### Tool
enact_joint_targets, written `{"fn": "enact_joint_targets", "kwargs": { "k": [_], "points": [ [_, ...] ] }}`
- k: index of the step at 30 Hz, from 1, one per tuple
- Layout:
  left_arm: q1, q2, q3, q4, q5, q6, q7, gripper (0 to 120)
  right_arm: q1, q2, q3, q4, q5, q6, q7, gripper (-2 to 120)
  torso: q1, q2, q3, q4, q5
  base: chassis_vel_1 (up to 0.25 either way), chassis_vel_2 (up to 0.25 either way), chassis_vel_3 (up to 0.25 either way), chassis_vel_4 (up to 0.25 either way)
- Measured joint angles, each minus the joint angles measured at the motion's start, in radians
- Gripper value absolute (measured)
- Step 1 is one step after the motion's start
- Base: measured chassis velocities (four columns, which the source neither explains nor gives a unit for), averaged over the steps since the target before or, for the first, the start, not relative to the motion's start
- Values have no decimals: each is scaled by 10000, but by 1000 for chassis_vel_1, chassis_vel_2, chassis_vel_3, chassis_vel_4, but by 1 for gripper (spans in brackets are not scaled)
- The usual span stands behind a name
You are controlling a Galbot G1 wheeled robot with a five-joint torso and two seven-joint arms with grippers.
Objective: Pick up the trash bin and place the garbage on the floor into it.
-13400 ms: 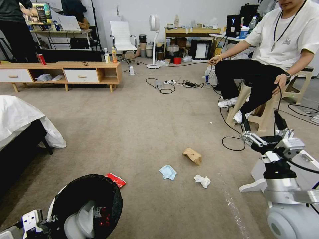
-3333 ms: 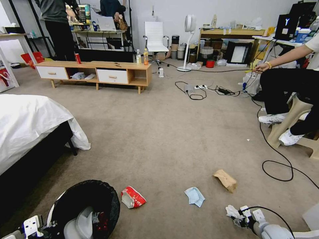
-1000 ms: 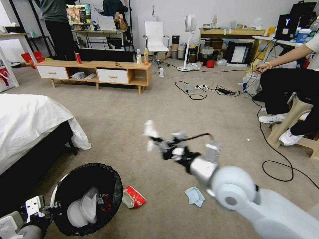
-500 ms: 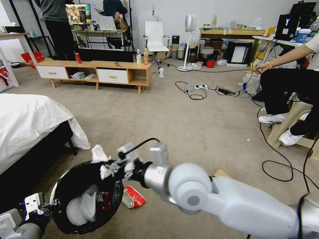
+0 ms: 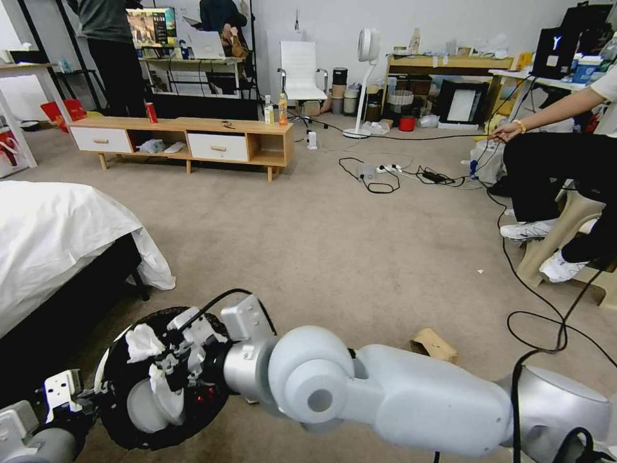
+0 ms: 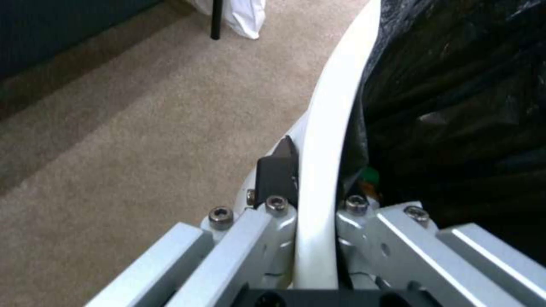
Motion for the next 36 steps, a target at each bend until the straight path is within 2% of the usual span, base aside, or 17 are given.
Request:
{"fn": "enact_joint_targets", "kwargs": {
  "k": [6,20,22,23,24,25,28,32,34,36],
  "points": [
    [28,-18,-15,-47,-33,-3,3,2,-239,-17,-119,-245,-183,-293,399,0,0,0,0,0,1,0,0,0,0],
    [44,-81,53,-28,-35,-7,61,2,-625,-100,-107,-1084,-806,-340,432,0,0,0,0,0,1,0,0,0,0],
    [45,-83,54,-13,-26,-7,76,2,-626,-68,-87,-1173,-868,-311,380,7,0,0,0,1,1,0,0,0,0],
    [45,-83,54,-13,-26,-7,76,2,-626,-68,-87,-1173,-868,-311,380,7,0,0,0,1,1,0,0,0,0],
    [44,-84,54,1,-25,-7,87,2,-620,-40,-39,-1200,-895,-280,339,14,0,-1,0,0,1,0,0,0,0],
    [44,-84,54,1,-25,-7,87,2,-620,-40,-39,-1200,-895,-280,339,14,0,-1,0,0,1,0,0,0,0],
    [37,-131,82,30,-3,-7,107,2,-585,52,6,-1290,-994,-206,236,32,0,0,0,1,1,0,0,0,0],
    [35,-165,102,64,26,-7,127,2,-585,101,38,-1348,-1060,-159,183,40,0,0,-1,0,1,0,0,0,0],
    [41,-189,106,102,94,-7,183,2,-585,111,86,-1348,-1075,-145,130,54,0,0,-1,0,1,0,0,0,0],
    [44,-198,109,107,107,-7,199,2,-585,110,107,-1322,-1075,-143,119,55,0,0,-1,0,1,0,0,0,0]
  ]
}}
